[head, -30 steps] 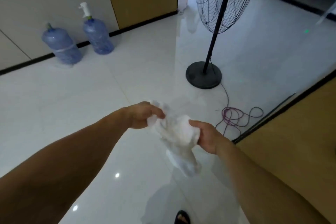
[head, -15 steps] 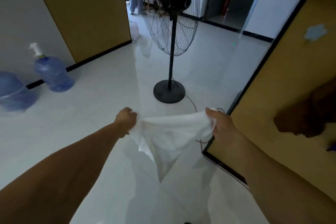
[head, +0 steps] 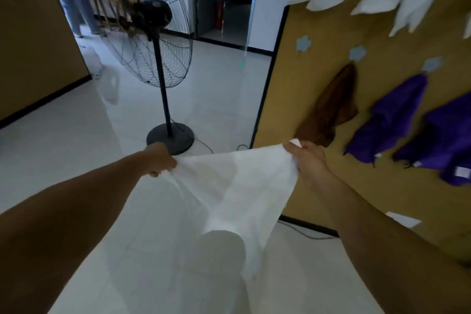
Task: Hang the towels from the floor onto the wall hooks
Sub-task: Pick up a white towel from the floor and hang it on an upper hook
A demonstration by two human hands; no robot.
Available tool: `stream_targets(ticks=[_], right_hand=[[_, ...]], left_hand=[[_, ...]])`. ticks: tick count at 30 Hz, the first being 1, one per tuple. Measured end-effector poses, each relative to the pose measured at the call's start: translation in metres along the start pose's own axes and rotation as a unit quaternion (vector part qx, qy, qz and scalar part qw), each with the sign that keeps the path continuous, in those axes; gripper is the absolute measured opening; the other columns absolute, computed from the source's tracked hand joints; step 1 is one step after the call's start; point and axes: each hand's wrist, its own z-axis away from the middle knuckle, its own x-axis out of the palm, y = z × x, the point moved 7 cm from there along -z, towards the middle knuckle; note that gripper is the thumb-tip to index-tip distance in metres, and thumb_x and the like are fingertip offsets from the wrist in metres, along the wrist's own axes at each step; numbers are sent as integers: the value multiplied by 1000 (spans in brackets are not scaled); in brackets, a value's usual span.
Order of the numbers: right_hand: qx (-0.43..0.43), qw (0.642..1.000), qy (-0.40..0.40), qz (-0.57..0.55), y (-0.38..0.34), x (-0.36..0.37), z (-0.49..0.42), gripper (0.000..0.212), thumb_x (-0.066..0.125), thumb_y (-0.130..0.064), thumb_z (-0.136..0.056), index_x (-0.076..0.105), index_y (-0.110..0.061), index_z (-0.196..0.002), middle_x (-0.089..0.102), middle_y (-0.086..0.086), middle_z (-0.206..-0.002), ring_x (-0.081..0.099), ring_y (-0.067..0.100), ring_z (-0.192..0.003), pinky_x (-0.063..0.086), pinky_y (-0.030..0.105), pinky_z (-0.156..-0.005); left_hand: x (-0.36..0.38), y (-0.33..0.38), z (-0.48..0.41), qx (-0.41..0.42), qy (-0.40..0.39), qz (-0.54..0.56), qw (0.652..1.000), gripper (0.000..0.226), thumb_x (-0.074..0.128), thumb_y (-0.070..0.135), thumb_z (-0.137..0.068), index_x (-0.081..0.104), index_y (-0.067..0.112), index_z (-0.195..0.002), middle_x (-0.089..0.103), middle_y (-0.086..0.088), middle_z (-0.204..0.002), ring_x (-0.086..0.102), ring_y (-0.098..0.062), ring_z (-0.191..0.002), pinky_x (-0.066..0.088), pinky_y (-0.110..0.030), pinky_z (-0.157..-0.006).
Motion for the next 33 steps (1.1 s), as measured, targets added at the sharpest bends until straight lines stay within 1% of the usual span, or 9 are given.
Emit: stream_targets(ticks=[3, 6, 9, 13, 17, 20, 22, 29, 33], right_hand=[[-15, 999, 44, 26, -11, -46, 7, 26, 78, -33, -78, 69, -12, -90, 72, 6, -96, 70, 23, -86, 58, 39, -80], [-34, 994, 99, 36, -22, -91, 14, 21, 76, -26, -82, 66, -15, -66, 69, 6, -80, 67, 18, -68, 56, 40, -75], [-11, 984, 141, 109, -22, -130, 17, 25, 69, -26, -88, 62, -3, -82, 63, 13, -84, 61, 26, -73, 54, 47, -79], [1, 975, 146, 168, -28, -166, 20, 32, 62, -21, -92, 61, 8, -107, 62, 23, -101, 61, 36, -89, 54, 50, -87], [-110, 960, 196, 168, -61, -191, 21, 20, 61, -18, -90, 67, 0, -99, 63, 13, -91, 58, 25, -84, 46, 30, -68], [-41, 964, 131, 230, -45, -190, 16, 19, 62, -14, -89, 69, 1, -98, 61, 15, -87, 52, 20, -67, 42, 27, -59], [-53, 971, 149, 178, -47, -196, 15, 11, 62, -11, -88, 69, -3, -92, 62, 13, -84, 49, 14, -60, 38, 24, -52], [-30, 985, 134, 107, -55, -189, 16, 10, 60, -14, -92, 62, -6, -87, 56, 11, -80, 49, 17, -61, 41, 29, -58], [34, 991, 45, 118, -47, -166, 16, 16, 58, -21, -95, 63, -6, -92, 64, 11, -86, 60, 21, -72, 52, 35, -69]], left_hand=[[9, 19, -2, -6, 18, 83, 996, 20, 71, 15, -81, 62, -2, -88, 68, -17, -74, 66, -28, -62, 51, -30, -53], [23, 46, 2, -10, -8, 239, 971, 16, 73, 15, -80, 64, 4, -86, 70, -11, -74, 70, -29, -76, 52, -39, -72], [39, 82, 12, -3, -70, 386, 920, 9, 69, 18, -81, 62, 12, -81, 70, -4, -67, 67, -27, -80, 44, -49, -95], [36, 124, 20, 24, -89, 490, 867, 13, 61, 22, -91, 58, 11, -83, 64, -9, -74, 61, -26, -74, 48, -45, -84], [18, 150, 27, 42, 8, 429, 902, 30, 72, 30, -83, 55, 8, -92, 58, -10, -90, 61, -29, -81, 54, -40, -60], [15, 160, 29, 45, 49, 373, 925, 39, 74, 37, -80, 54, 6, -92, 60, -10, -88, 63, -30, -79, 55, -37, -57], [13, 165, 29, 51, 69, 358, 930, 36, 72, 37, -82, 54, 6, -85, 60, -11, -82, 62, -28, -71, 52, -34, -54], [14, 157, 28, 27, 105, 353, 930, 23, 62, 26, -88, 52, 7, -82, 52, -10, -69, 51, -23, -57, 45, -30, -50], [11, 155, 27, 22, 124, 355, 926, 21, 57, 25, -91, 51, 5, -91, 54, -14, -84, 53, -26, -65, 51, -35, -60]])
